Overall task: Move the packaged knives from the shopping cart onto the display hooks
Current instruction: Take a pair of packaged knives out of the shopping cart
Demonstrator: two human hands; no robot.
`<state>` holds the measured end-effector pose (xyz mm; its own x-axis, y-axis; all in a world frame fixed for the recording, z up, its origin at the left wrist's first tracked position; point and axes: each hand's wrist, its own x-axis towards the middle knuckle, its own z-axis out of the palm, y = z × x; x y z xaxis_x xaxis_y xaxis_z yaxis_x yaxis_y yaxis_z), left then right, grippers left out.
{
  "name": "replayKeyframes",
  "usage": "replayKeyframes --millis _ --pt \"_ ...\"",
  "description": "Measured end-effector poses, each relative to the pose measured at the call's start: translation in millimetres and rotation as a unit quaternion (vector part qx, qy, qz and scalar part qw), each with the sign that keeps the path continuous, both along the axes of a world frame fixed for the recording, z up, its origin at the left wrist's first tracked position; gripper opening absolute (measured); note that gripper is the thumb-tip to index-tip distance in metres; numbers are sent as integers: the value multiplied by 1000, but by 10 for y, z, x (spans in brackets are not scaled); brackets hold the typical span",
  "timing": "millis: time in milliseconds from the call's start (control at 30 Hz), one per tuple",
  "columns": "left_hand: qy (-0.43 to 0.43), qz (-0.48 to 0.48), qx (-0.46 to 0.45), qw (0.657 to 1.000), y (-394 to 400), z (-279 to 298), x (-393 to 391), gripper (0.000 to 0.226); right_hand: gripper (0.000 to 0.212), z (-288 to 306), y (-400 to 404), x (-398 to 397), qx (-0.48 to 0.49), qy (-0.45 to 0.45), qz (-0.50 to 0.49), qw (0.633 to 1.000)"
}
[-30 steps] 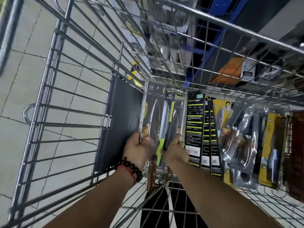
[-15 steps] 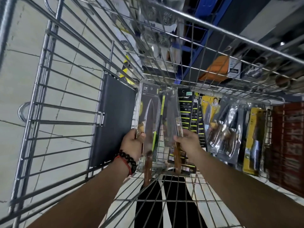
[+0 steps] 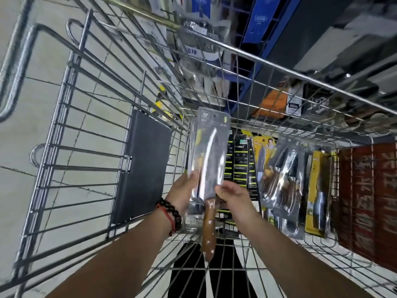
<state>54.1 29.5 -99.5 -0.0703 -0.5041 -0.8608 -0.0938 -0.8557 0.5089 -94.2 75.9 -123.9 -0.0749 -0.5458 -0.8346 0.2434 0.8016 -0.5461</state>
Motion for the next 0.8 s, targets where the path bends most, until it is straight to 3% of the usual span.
replayKeyframes --millis 67,167,200,233,267,300,367,467,500,533,700,800 --pt "-21 -1 -19 1000 25 -29 49 79 8 3 -21 41 -23 39 47 998" --pt "-63 48 -44 996 40 -121 122 23 7 -95 -123 37 -35 43 -13 998" --pt "-71 62 -51 994 45 -145 150 13 12 -169 -185 37 -35 58 -32 997" --pt "-74 75 -56 993 50 -134 168 13 20 -288 -246 45 -46 108 6 993" --pt "-74 84 -59 992 56 -117 182 13 31 -382 -326 50 -77 194 120 970" --pt "-75 89 -64 991 62 -108 196 13 45 -518 -389 74 -116 285 289 906" --pt "-68 84 -76 991 73 -105 232 15 73 -681 -519 193 -168 382 581 699" --pt "-57 79 -95 991 72 -155 256 15 74 -773 -625 351 -205 430 793 380" --pt "-59 77 -93 991 61 -164 253 15 71 -836 -614 373 -210 428 817 323" --pt "-65 76 -92 991 51 -168 252 14 70 -912 -588 367 -205 428 823 313" --pt "-113 15 -92 989 125 -251 317 10 57 -1044 -449 -12 -211 437 756 439" --pt "-110 13 -90 990 138 -260 312 14 53 -956 -397 -357 -198 430 760 444"
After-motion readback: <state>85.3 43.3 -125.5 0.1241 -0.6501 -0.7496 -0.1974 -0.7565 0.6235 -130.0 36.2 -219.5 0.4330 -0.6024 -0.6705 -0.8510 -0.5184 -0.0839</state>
